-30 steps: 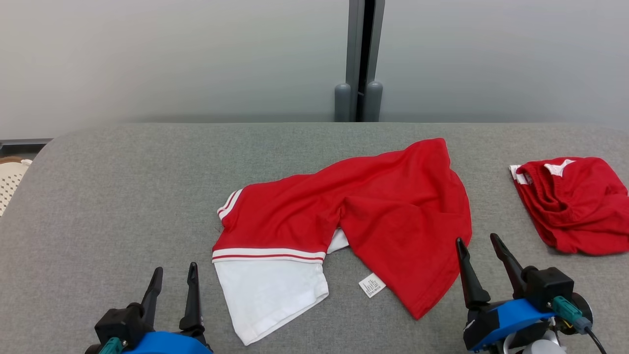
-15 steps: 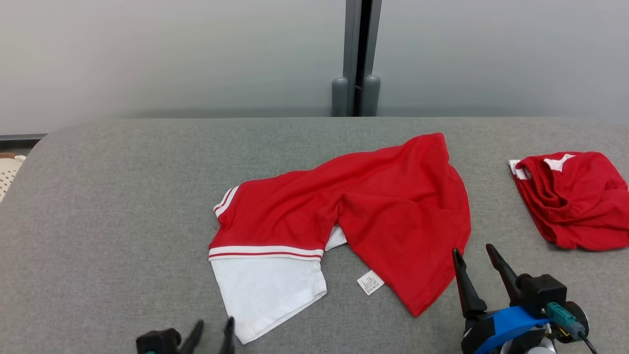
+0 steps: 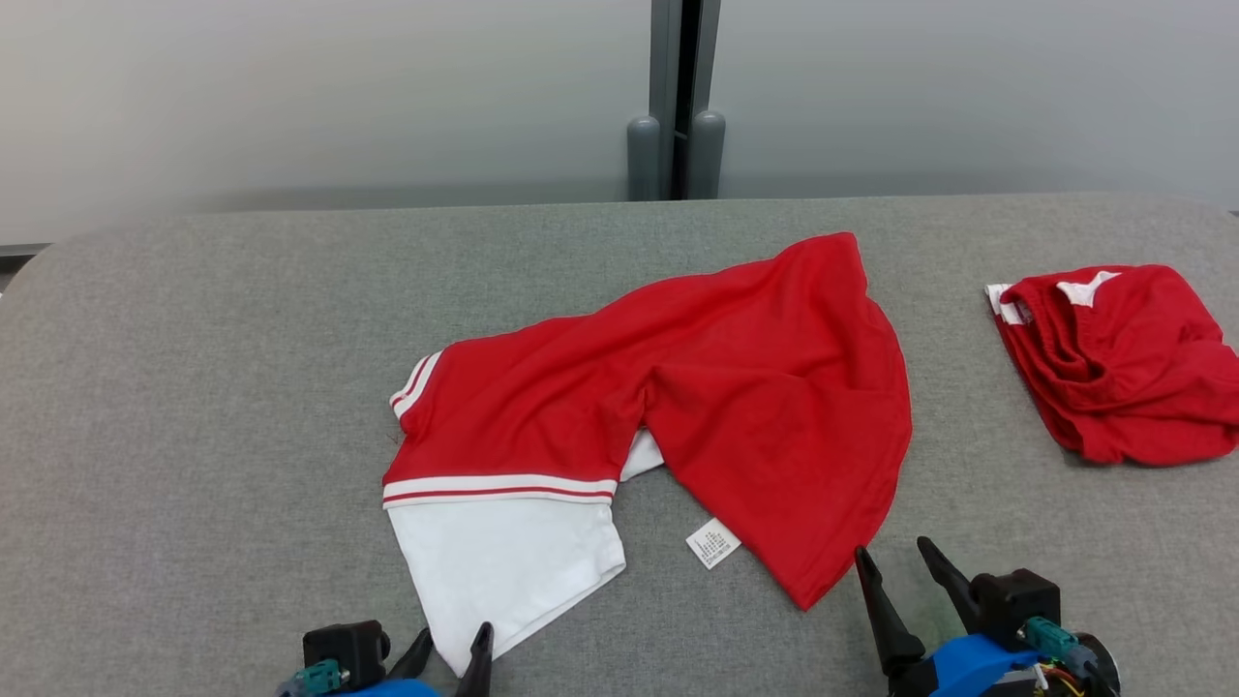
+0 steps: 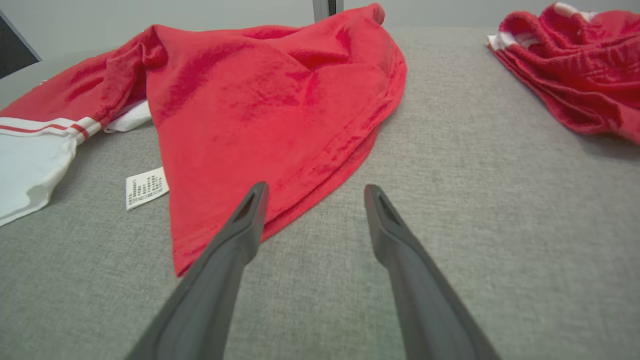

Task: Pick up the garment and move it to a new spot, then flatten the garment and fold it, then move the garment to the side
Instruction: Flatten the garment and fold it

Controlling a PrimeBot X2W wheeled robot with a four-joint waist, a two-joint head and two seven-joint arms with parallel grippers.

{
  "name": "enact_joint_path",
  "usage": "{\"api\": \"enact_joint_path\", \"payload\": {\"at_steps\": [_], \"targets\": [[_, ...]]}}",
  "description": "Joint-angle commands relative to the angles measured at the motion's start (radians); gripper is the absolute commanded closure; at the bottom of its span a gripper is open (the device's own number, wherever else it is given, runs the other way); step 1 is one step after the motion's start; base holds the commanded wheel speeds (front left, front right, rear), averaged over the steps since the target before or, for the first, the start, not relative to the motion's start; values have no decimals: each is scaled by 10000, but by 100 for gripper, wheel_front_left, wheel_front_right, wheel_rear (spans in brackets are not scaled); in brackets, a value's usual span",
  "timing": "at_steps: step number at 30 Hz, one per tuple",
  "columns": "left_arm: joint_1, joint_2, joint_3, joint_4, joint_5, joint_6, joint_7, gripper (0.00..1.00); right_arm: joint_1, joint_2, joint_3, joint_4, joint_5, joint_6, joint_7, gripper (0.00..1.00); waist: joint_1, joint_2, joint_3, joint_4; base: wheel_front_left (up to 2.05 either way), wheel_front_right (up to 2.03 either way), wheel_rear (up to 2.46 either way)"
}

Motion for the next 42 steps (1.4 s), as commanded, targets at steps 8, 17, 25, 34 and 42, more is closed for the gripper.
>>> {"api": "enact_joint_path", "payload": {"at_steps": [8, 17, 25, 34, 42], "targets": [[-491, -76, -91, 414, -73, 87, -161, 100, -309, -7, 727, 249, 208, -2, 445, 0, 0, 0, 216, 29, 0, 0, 0], [-722, 214, 312, 144, 14, 328, -988, 100, 84, 0, 1490, 252, 581, 1, 1395, 0, 0, 0, 277, 373, 0, 0, 0], [-767, 224, 325, -90, -31, 332, -1310, 100, 161, 10, 1451, 79, 120, 10, 2041, 70, 0, 0, 284, 449, 0, 0, 0], [-1230, 508, 567, -629, -58, 208, -1840, 100, -308, -16, 415, -1097, -228, 0, 1244, 100, 0, 0, 163, 221, 0, 0, 0], [-2104, 1169, 1069, -2500, 59, 291, -2021, 100, -1020, -17, -1170, -2916, -633, 0, 654, 100, 0, 0, -187, 22, 0, 0, 0]]}}
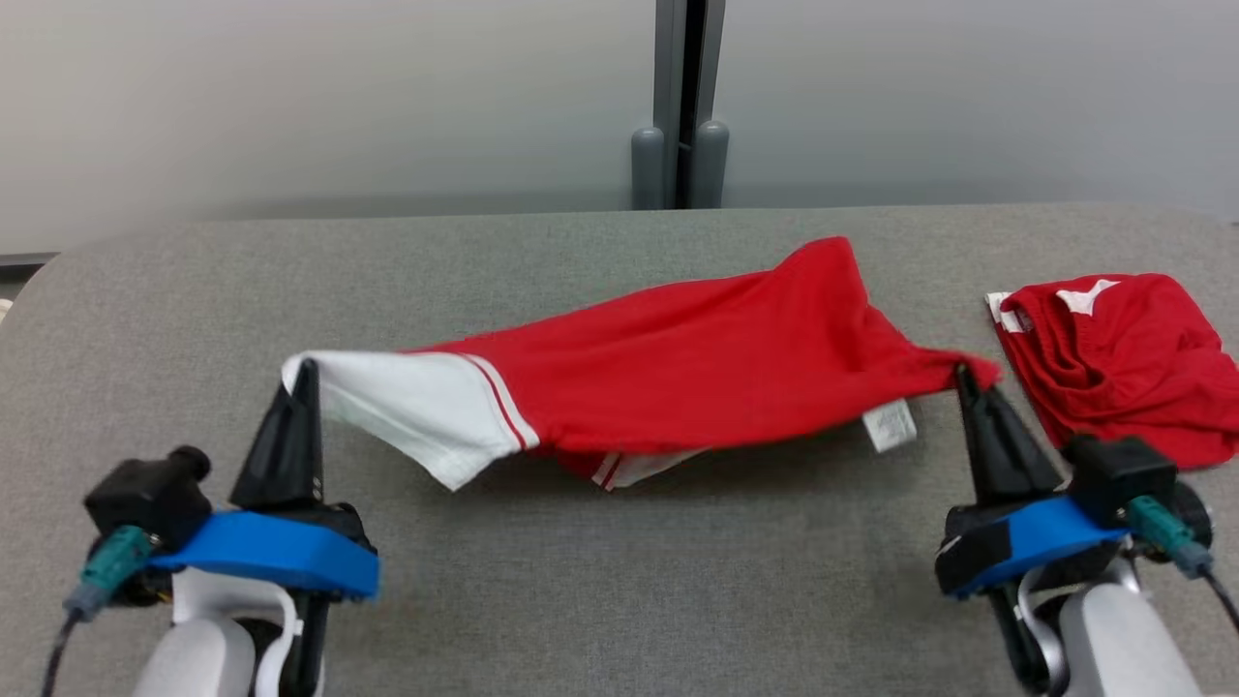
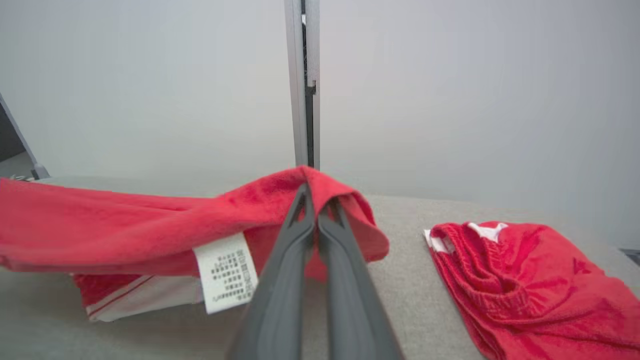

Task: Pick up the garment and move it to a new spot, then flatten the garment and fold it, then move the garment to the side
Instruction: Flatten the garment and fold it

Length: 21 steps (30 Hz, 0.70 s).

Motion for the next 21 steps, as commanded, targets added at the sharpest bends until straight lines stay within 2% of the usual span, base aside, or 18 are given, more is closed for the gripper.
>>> {"api": "enact_joint_path", "payload": {"at_steps": [1, 6, 12, 13, 17, 21], "targets": [[-319, 202, 148, -657, 89, 79, 34, 100, -250, -26, -292, -573, -175, 2, -53, 100, -1, 0, -136, -89, 0, 0, 0], [-963, 821, 435, -2635, 372, 204, 343, 100, -699, -26, -883, -2386, -280, 2, 196, 100, -1, 0, -348, -219, 0, 0, 0], [-2230, 1567, 704, -4993, 708, 205, 1131, 100, -1274, -22, -1259, -4859, -621, 2, 1016, 100, -1, 0, -391, -326, 0, 0, 0], [-2230, 1567, 704, -4993, 708, 205, 1131, 100, -1274, -22, -1259, -4859, -621, 2, 1016, 100, -1, 0, -391, -326, 0, 0, 0], [-3262, 1906, 625, -5871, 586, 70, 1960, 100, -1590, -22, -1362, -6221, -715, 2, 1760, 100, -1, 0, -171, -366, 0, 0, 0], [-4312, 2177, 425, -5697, 562, -142, 2626, 100, -1927, -24, -1477, -6705, -544, 2, 2428, 100, -1, 0, 287, -402, 0, 0, 0]]}}
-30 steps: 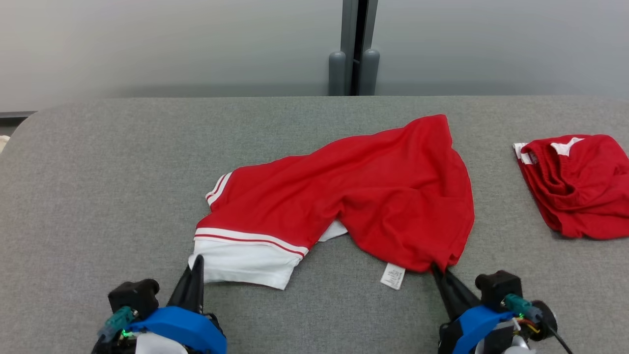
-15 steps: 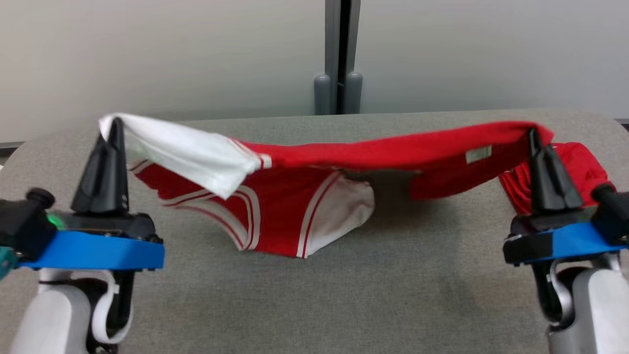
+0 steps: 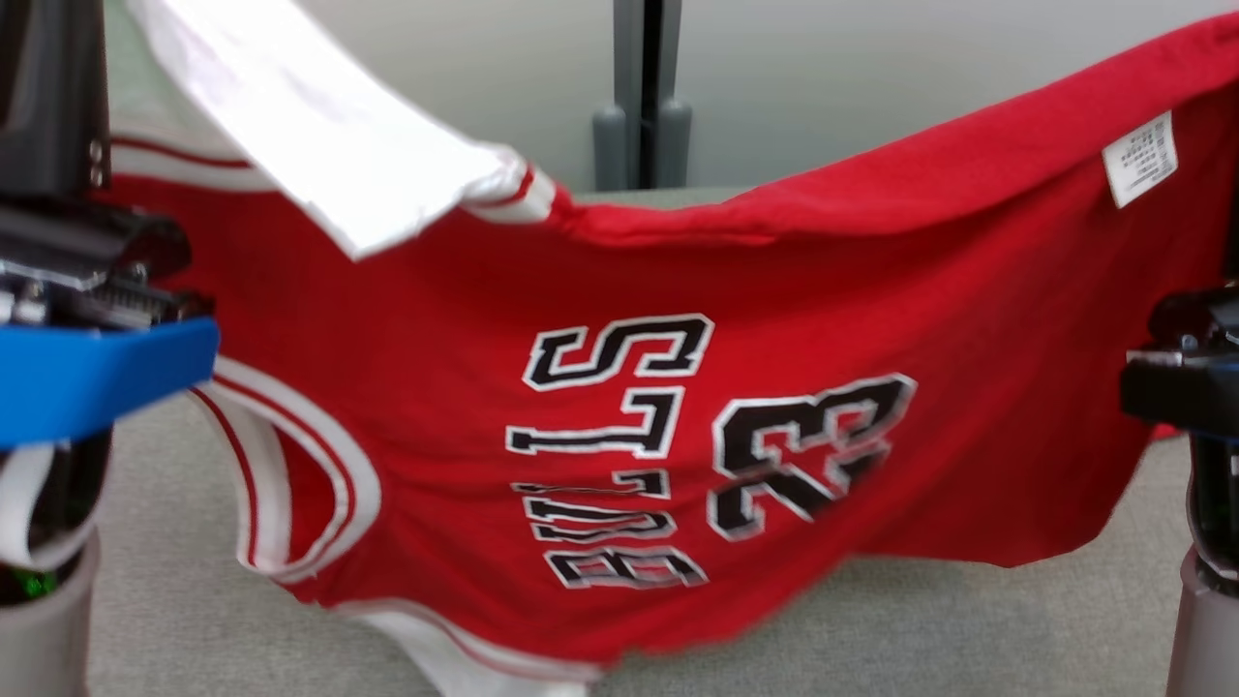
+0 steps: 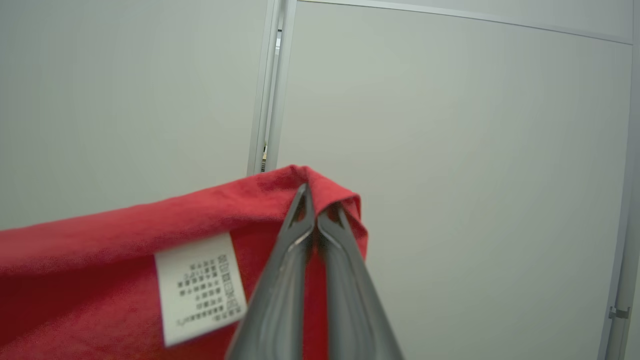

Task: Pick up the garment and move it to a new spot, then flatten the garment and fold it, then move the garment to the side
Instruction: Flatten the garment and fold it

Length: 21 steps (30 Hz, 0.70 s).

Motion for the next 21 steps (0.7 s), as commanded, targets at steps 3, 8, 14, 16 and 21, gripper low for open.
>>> {"api": "enact_joint_path", "payload": {"at_steps": [3, 8, 14, 16, 21], "targets": [[-910, 195, -176, 617, 31, -172, 331, 100, -594, -22, 102, 268, -66, 2, 388, 100, 0, 0, 600, 23, 0, 0, 0], [-2483, 459, -445, 2085, 259, -428, 544, 100, -2106, -22, 403, 1788, -499, 2, 608, 100, 0, 0, 1569, -91, 0, 0, 0], [-5098, 693, -900, 4510, 940, -687, -3, 100, -5074, -25, 579, 4501, -1444, 0, 155, 100, 0, 0, 2401, -127, 0, 0, 0], [-6012, 645, -1047, 5331, 1167, -733, -364, 100, -6041, -25, 530, 5414, -1743, 0, -42, 100, 0, 0, 2587, -98, 0, 0, 0], [-7472, 224, -1511, 7202, 1661, -768, -1324, 100, -7845, -19, 302, 7598, -2703, 2, -482, 100, 0, 0, 2986, 185, 0, 0, 0]]}}
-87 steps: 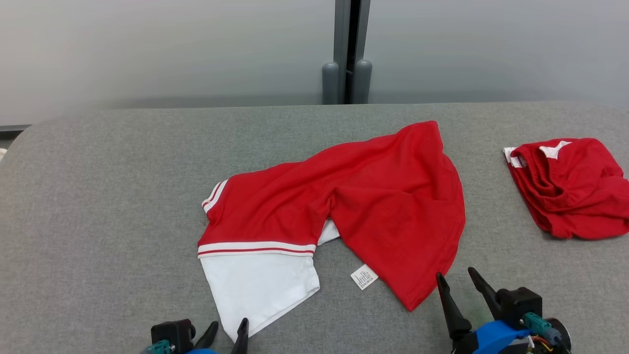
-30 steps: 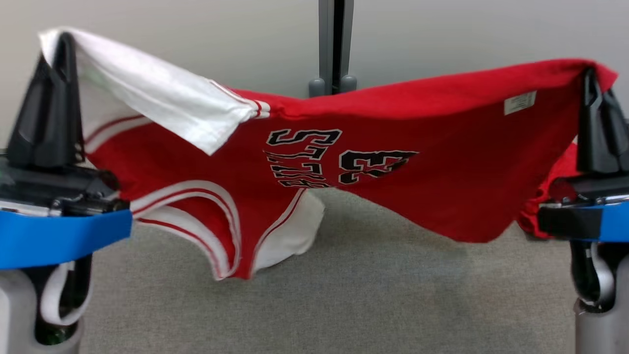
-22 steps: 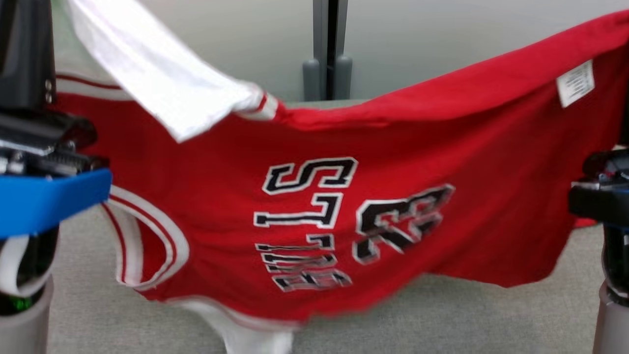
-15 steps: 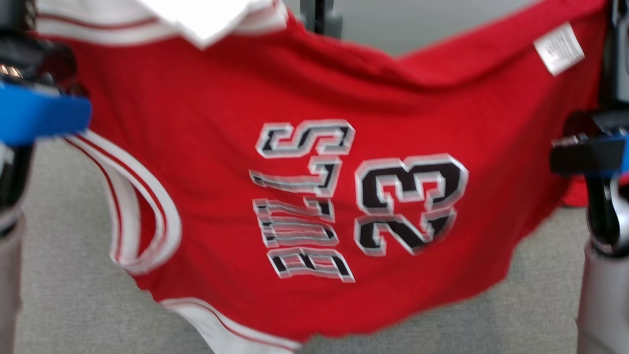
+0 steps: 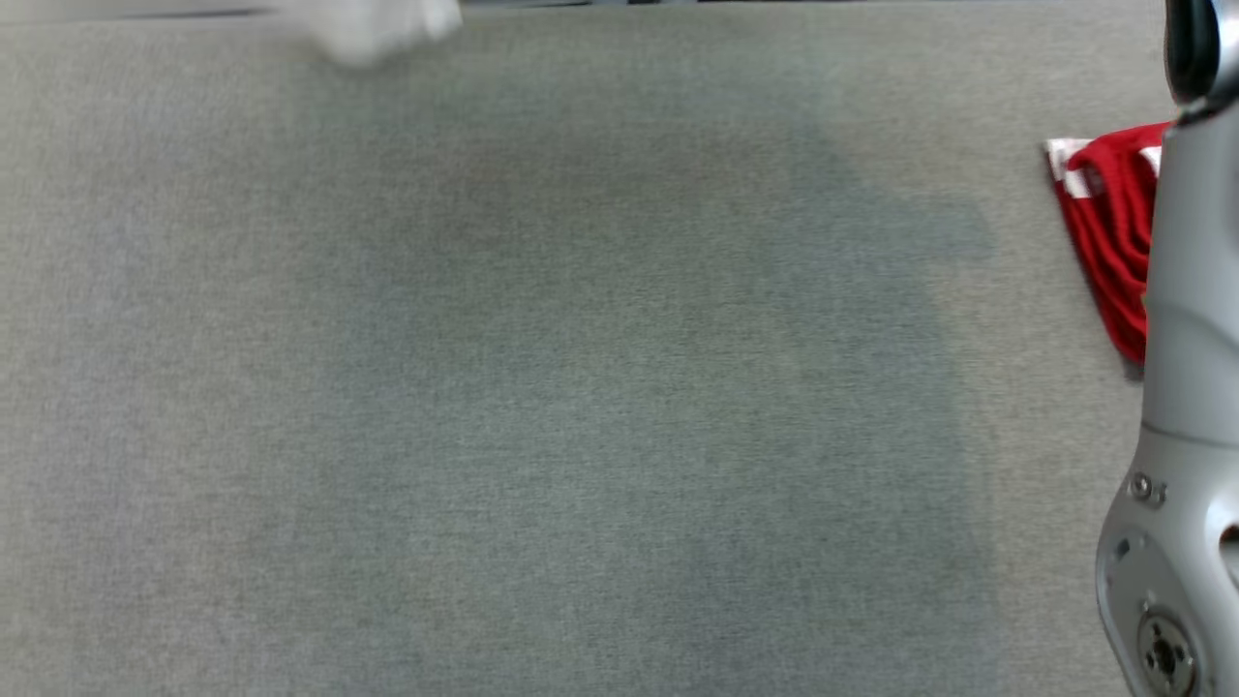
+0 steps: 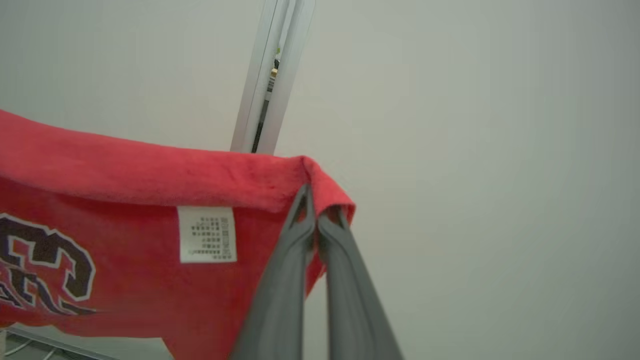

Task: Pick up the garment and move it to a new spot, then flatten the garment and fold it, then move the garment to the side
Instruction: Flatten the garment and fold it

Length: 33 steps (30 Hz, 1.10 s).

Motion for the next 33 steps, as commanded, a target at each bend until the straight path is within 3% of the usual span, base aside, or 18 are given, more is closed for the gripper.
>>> {"api": "enact_joint_path", "payload": {"at_steps": [1, 11, 19, 27, 33], "targets": [[-142, -191, -119, 444, 40, -32, -204, 100, -272, -12, -41, 511, -265, 2, -89, 100, -2, 0, 264, 229, 0, 0, 0], [950, -1259, -807, 2883, -307, -100, -1918, 100, -290, -18, -863, 3725, -747, 0, -1270, 100, -2, 0, 1372, 837, 0, 0, 0], [2901, -1527, -854, 3308, -1137, -166, -3080, 100, 668, -27, -1516, 5091, -831, 0, -2493, 100, -2, 0, 1424, 858, 0, 0, 0], [5371, -1327, -227, 1830, -1781, -74, -3354, 100, 2006, -21, -1416, 5021, 221, 0, -2943, 100, -2, 0, 805, 740, 0, 0, 0], [7563, -1159, 100, 100, -1895, 219, -3373, 100, 3977, -24, -748, 3480, 1370, 0, -2959, 100, -2, 0, -56, 744, 0, 0, 0]]}}
